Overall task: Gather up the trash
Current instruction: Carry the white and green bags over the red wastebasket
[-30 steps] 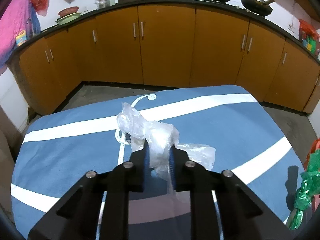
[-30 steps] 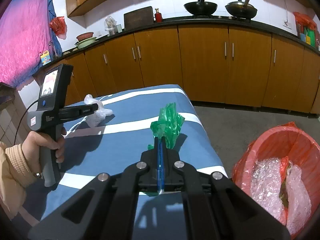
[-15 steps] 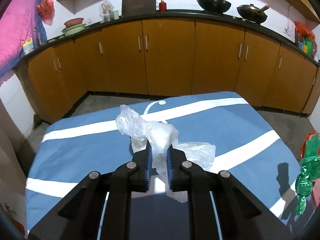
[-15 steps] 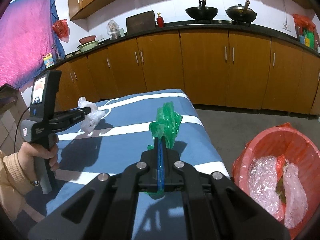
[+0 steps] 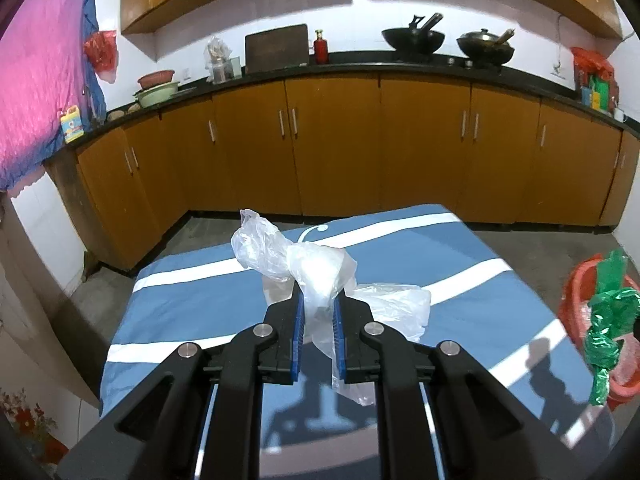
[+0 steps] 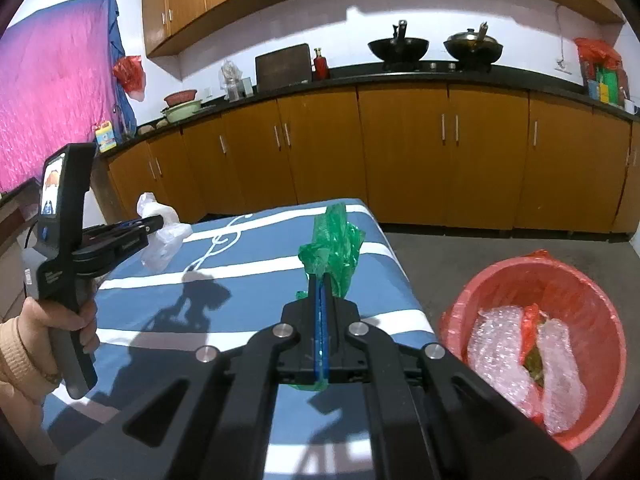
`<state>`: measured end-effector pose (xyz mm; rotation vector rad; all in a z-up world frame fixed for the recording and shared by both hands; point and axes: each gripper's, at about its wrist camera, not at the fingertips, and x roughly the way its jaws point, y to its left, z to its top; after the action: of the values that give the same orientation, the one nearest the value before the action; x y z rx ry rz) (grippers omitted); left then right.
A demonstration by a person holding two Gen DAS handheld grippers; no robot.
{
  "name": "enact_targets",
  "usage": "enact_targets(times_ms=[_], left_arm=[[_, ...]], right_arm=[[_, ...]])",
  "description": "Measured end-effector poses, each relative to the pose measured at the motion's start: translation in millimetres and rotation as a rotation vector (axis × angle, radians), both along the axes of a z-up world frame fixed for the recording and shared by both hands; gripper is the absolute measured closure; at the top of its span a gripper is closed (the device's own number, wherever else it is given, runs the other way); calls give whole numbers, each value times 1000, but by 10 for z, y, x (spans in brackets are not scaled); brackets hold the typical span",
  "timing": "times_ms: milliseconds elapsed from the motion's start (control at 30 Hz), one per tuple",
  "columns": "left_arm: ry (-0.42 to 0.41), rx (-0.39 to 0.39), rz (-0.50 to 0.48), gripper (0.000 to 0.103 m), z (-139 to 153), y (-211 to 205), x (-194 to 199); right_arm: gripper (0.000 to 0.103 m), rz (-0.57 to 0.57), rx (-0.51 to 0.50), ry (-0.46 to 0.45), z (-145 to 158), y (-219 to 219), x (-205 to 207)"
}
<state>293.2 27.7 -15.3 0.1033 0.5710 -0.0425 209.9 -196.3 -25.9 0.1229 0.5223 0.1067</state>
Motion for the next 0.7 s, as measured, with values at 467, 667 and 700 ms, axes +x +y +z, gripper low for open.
enact_targets(times_ms=[467,667,700], left_arm=[[-65,8,-94,90,319,-555,-590],[-69,-3,-160,90,326,-951,-798],[-67,-4,-168,90,331,-1022,-824]], right_arm=[[101,-68,11,-72,315,-484,-667],[101,-119,8,-81,351,-804,-905],[101,-128,8,-81,350,-854,-938]])
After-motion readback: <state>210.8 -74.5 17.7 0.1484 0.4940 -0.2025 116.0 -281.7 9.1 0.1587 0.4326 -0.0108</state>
